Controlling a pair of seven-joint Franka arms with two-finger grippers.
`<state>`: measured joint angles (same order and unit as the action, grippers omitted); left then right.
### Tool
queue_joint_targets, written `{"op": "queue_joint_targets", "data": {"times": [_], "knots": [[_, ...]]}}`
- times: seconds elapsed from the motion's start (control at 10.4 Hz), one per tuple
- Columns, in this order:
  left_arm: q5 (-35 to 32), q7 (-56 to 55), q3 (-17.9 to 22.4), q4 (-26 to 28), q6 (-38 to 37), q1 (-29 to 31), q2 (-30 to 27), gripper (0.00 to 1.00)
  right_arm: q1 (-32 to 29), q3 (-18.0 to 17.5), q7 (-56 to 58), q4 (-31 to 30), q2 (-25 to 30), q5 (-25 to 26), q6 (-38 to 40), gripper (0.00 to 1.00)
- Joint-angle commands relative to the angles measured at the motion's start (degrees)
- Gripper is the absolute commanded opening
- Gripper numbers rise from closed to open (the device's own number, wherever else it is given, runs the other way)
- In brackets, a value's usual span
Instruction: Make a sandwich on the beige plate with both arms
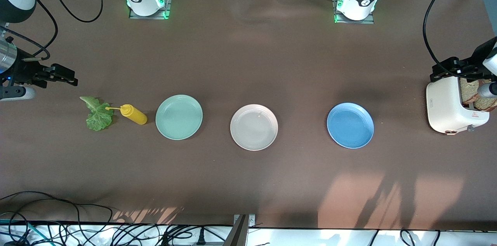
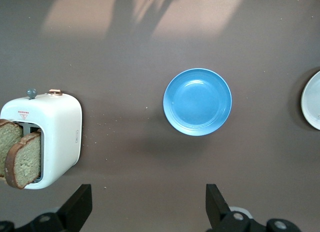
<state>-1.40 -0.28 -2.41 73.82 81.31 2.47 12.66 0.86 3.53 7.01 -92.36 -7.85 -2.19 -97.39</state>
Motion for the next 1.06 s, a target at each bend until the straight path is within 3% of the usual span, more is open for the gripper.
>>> {"op": "queue_joint_targets", "data": {"times": [0.0,0.96], "knots": [[1.2,1.6,0.2,0.5,-0.9,0.6,-0.6,1.00,-0.3,0.0,-0.3,1.1,-0.4,-0.6,1.0,1.00],[1.2,3.5,0.1,0.5,-1.9,2.2,-0.4,1.00,-0.5,0.1,-0.2,1.1,-0.5,-0.7,1.0,1.00]]}}
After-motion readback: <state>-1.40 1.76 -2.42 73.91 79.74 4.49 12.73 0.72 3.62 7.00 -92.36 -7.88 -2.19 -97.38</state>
